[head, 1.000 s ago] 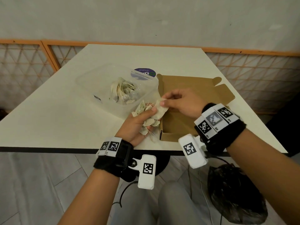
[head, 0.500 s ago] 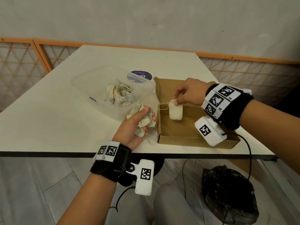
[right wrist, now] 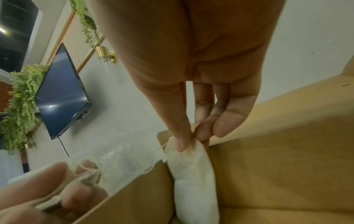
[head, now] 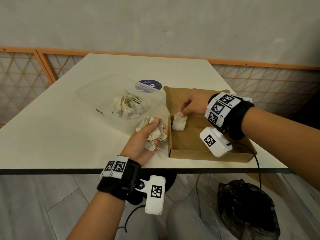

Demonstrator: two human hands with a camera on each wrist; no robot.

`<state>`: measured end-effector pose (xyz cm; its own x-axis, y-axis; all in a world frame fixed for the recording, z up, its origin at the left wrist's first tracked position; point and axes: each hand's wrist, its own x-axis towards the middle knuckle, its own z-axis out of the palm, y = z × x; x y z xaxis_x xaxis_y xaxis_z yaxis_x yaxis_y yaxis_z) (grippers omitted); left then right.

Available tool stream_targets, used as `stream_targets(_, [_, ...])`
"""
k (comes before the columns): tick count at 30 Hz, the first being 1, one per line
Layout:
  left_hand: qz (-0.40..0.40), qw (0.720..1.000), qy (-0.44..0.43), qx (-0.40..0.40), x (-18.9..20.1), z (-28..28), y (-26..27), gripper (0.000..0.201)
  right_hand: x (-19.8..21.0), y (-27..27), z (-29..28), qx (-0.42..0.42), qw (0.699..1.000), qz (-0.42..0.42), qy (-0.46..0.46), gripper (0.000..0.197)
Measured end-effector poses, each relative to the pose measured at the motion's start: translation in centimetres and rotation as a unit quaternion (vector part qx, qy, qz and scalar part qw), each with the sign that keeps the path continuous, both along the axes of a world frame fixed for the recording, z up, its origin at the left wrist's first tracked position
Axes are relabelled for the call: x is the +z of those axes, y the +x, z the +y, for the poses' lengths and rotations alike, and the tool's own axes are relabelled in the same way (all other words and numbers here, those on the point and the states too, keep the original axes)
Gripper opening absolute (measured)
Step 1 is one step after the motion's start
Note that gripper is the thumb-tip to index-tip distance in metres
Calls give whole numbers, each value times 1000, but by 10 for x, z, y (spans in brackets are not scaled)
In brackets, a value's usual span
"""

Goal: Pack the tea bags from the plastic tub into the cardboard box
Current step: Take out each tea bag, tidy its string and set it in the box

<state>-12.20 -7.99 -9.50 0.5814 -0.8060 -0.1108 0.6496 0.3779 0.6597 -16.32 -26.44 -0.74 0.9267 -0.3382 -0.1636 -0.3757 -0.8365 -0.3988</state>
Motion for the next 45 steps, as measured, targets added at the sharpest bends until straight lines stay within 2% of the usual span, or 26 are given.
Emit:
stream_targets(4, [-1,1000,11,7,0,0,0,11,1,0,0,-6,1000,-12,22,12])
stream_targets(9, [-7,1000,16,10,-2,1,0,13,2,5,3,4,1000,-4,1,13])
stream_targets(12, [0,1000,18,12,1,1,-1,17,6,7,8,-13,997,-56,-42,16])
stream_targets(14, [7,999,28,14,3,1,-1,27,11,3,16,-15,992,-113,-49,13])
stream_targets(16, [10,999,35,11,3,1,0,32,14,-6,31,33,993,-111,-14,10])
stream_targets(19, [10,1000,13,-14,5,1,-2,35,7,-21,60,133,989,-42,55,26])
stream_targets(21, [17,1000,1,-26,7,2,-2,38,-1,-23,70,179,982,-34,45,36])
stream_targets(23, [14,999,3,-30,8,2,-3,35,-8,-23,70,202,978,-50,15,34])
stream_targets(26, [11,999,30,-14,7,1,-2,23,-13,-25,67,181,976,-116,39,26])
stream_targets(28, [0,999,53,-5,4,0,-1,22,-16,-28,66,161,970,-172,66,31])
stream_targets(32, [-17,999,51,6,0,-1,-1,20,-26,-30,65,173,963,-171,119,35])
stream_targets(35, [-15,999,47,-5,-1,-1,1,29,-30,-27,64,161,956,-198,142,23])
stream_targets(37, [5,999,33,-20,-1,-1,1,36,-28,-26,63,141,947,-220,189,14])
stream_targets(41, [-1,1000,10,-23,-1,0,1,40,-28,-23,54,34,926,-260,270,12])
stream_targets(45, [-43,999,1,-28,-2,0,0,52,-36,-17,41,-61,893,-228,383,8])
